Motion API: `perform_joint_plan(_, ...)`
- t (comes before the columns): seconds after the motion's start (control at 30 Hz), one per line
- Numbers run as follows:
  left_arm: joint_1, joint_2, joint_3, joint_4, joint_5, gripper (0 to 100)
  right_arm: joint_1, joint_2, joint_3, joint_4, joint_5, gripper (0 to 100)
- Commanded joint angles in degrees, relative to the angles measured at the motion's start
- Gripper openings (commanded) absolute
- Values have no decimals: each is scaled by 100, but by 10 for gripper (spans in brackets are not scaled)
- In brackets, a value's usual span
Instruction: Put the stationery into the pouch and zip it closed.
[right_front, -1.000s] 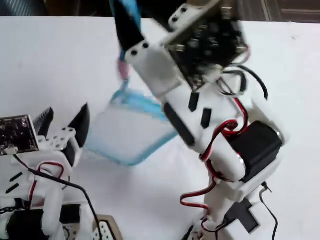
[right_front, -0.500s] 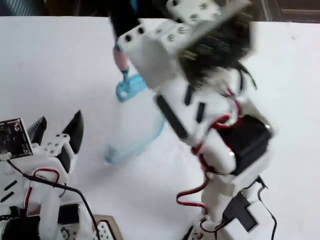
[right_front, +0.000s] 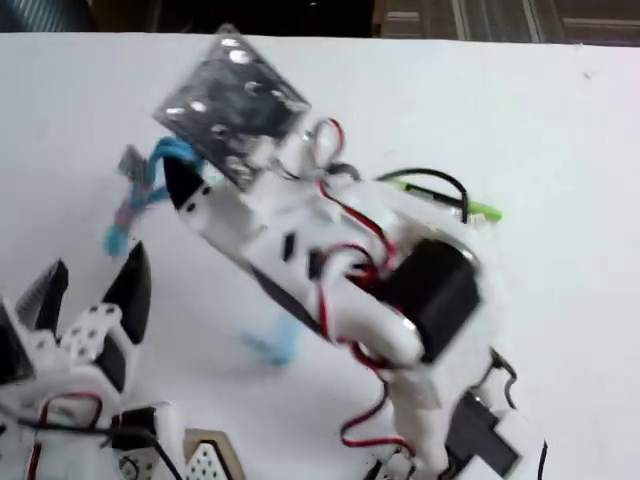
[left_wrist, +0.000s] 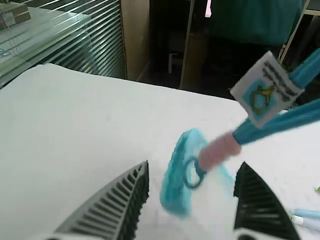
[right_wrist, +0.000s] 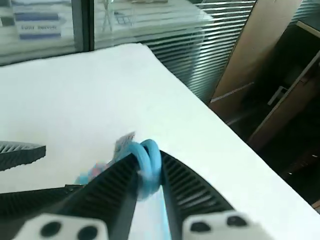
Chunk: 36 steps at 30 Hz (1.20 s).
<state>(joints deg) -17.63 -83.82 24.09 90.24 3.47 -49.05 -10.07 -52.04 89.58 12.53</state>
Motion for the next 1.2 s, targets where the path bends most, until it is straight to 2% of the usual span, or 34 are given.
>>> perform_joint_plan(0.0, -22, 48, -431, 334, 0, 286, 215, -479, 44, 40, -255, 17)
perform_joint_plan(0.2, -13, 48, -484, 870, 9, 286, 523, -664, 53, 84, -308, 17)
perform_joint_plan(0.47, -4, 48, -563, 897, 0, 286, 576, -664, 53, 57, -413, 17)
perform_joint_plan(0.67, -4, 101, -2101, 1143, -273, 286, 593, -629, 193, -22, -413, 17)
perform_joint_plan(0.9, -4, -48, -1380, 1169, -448, 286, 593, -602, 782, -567, -413, 17)
perform_joint_plan(1.07, -4, -57, -141, 1125, -484, 286, 593, -611, 800, -576, -413, 17)
perform_joint_plan(1.17, -4, -57, 132, 958, -782, 286, 593, -611, 818, -567, -413, 17)
